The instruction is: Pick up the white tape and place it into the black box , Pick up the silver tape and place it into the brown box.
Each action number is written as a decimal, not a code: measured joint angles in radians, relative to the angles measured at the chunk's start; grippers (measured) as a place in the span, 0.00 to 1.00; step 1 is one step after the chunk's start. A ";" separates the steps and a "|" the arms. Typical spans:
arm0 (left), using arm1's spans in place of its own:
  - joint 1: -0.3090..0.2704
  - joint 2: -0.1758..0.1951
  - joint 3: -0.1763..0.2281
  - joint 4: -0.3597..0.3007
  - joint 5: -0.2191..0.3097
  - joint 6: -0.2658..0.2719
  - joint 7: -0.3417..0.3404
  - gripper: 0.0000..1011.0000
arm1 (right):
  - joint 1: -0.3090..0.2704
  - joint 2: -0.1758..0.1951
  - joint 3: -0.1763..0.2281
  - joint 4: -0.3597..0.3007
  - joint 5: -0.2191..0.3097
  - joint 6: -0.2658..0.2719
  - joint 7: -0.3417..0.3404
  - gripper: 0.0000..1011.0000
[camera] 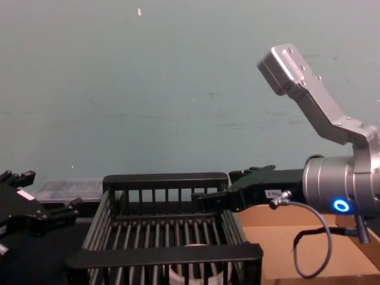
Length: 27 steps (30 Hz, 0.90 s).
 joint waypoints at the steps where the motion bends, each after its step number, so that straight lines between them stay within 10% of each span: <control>1: 0.000 0.000 0.000 0.000 0.000 0.000 0.000 0.99 | -0.005 0.000 0.004 -0.007 -0.001 0.001 -0.005 0.99; 15: 0.000 0.000 0.000 0.000 0.000 0.000 0.000 0.99 | -0.094 0.059 0.067 -0.147 0.014 0.047 -0.013 0.99; 27: 0.000 0.000 0.000 0.000 0.000 0.000 0.000 0.99 | -0.255 0.215 0.123 -0.381 0.074 0.098 0.028 0.99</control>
